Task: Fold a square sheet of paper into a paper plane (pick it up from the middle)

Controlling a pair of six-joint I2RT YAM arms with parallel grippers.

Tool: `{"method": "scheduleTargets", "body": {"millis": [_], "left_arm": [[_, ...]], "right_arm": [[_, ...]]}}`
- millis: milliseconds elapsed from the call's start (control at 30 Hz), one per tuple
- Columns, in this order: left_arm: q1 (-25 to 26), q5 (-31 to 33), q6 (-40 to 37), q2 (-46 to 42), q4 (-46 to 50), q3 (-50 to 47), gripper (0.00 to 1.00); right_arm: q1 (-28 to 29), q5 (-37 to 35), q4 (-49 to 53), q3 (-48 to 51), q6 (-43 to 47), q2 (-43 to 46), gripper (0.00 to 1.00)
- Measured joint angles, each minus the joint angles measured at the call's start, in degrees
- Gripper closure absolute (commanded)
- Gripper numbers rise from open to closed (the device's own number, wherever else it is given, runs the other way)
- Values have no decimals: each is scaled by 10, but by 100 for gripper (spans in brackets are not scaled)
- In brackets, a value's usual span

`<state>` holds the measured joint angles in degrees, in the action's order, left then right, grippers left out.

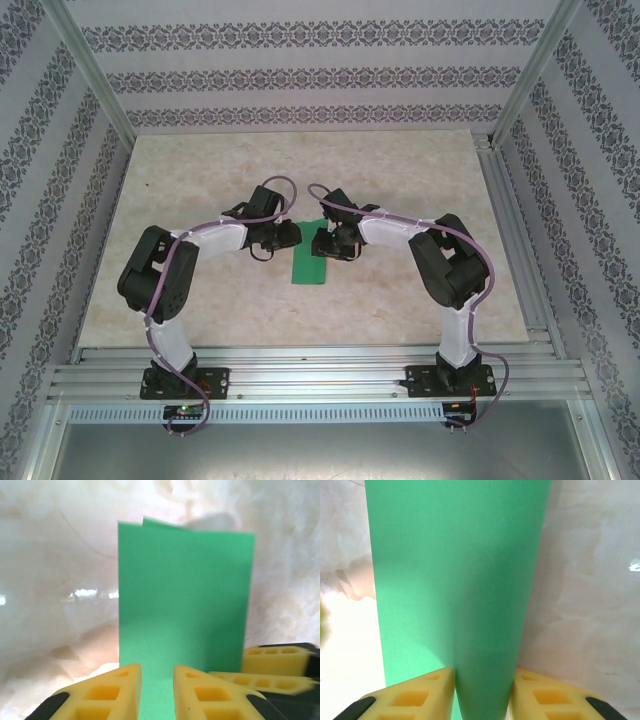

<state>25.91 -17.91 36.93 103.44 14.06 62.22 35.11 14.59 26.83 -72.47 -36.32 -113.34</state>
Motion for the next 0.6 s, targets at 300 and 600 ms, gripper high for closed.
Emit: {"method": "scheduleTargets", "body": {"millis": [300,600], "left_arm": [[-12,43,0,-46,2,-6,65],[-12,47,0,-46,6,-9,64]], "right_arm": [[-3,-2,-6,6,-16,0,69],[-8,-1,-9,11,-30,0,74]]}}
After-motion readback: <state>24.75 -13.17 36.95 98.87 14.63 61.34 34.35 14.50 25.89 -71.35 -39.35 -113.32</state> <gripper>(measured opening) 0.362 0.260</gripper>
